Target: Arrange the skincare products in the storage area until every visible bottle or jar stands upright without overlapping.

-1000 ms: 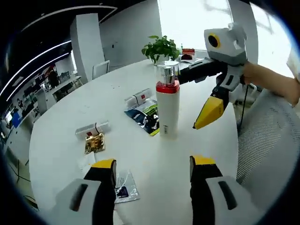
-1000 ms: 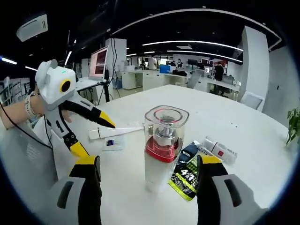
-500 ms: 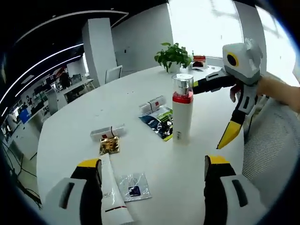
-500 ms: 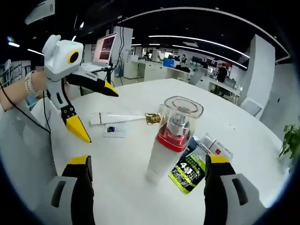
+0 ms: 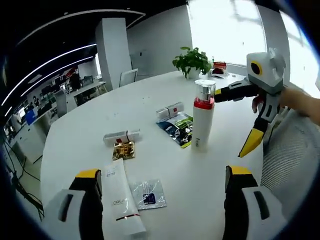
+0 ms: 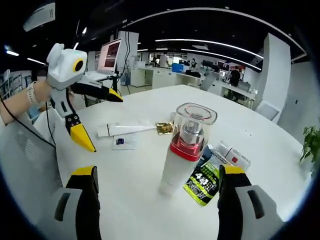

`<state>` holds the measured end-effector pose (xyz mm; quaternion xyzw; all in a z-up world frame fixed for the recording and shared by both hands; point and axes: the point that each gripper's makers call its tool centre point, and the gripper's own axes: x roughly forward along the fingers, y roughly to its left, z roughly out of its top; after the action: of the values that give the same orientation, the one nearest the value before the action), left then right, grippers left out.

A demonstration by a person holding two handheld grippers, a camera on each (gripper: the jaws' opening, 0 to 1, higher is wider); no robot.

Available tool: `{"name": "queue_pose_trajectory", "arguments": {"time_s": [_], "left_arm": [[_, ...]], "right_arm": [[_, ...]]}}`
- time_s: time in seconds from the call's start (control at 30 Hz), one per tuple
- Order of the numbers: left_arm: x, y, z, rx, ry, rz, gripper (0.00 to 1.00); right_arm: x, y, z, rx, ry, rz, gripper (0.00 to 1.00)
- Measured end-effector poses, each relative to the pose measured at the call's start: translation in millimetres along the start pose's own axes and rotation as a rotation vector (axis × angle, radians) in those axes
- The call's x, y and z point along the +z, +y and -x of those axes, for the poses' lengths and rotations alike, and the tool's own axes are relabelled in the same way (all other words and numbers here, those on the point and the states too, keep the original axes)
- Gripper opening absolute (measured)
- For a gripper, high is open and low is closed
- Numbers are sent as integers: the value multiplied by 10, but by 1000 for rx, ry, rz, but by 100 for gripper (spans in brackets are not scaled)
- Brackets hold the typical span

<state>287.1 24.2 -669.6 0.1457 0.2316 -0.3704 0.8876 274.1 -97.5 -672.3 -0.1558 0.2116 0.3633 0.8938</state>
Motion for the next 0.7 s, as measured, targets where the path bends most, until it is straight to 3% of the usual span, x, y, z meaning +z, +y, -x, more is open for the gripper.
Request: {"name": "queue_pose_trajectory", "arguments": {"time_s": [0.33,0.43,0.5,0.7], "left_arm": [[-105,35,-74,-3,17,32,99],[-184,156,-92,56,46,21,99],[-225,179,-92,58,57,24,99],[-306,194,-110,28,53,135,99]], "right_arm": [[-49,29,-27,8,16,-12,100],[-81,56,-44,20,28,-9,100],[-71,72,-50,20,30,8,100],[-56,40,-44,6,27,31,100]]}}
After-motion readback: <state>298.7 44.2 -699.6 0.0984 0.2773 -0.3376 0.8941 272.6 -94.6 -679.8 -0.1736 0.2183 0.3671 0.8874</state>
